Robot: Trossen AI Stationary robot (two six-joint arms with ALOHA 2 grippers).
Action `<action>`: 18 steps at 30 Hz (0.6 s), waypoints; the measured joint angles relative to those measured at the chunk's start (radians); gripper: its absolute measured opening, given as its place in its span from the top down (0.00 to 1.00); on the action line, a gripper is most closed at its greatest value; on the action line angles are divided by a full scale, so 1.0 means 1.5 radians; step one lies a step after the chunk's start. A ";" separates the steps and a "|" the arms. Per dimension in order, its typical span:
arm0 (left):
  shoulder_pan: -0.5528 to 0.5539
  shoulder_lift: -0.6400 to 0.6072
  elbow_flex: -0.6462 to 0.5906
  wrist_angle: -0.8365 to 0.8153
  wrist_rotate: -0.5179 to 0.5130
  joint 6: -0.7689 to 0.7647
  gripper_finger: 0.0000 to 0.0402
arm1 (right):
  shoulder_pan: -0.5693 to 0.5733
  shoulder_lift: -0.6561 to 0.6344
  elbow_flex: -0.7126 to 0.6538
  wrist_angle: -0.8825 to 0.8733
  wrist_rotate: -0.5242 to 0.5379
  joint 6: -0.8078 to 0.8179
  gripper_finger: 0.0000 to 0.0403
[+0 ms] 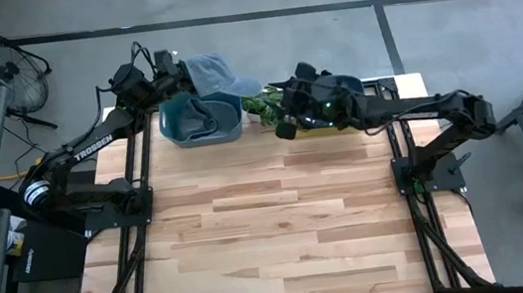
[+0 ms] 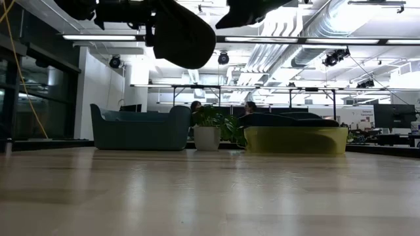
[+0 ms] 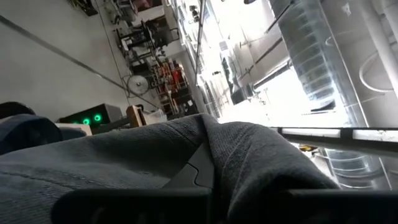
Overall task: Pick & Place hat
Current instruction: Put the gray cap into the green bin
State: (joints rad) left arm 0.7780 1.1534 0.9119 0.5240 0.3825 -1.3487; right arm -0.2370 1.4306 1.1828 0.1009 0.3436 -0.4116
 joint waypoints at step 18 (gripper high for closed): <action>-0.041 0.000 0.000 0.019 0.026 -0.007 1.00 | 0.001 0.073 0.000 0.110 0.045 -0.123 0.51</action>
State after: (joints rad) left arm 0.7159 1.1534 0.9115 0.5524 0.4220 -1.3586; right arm -0.2348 1.5401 1.1828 0.2652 0.4103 -0.5957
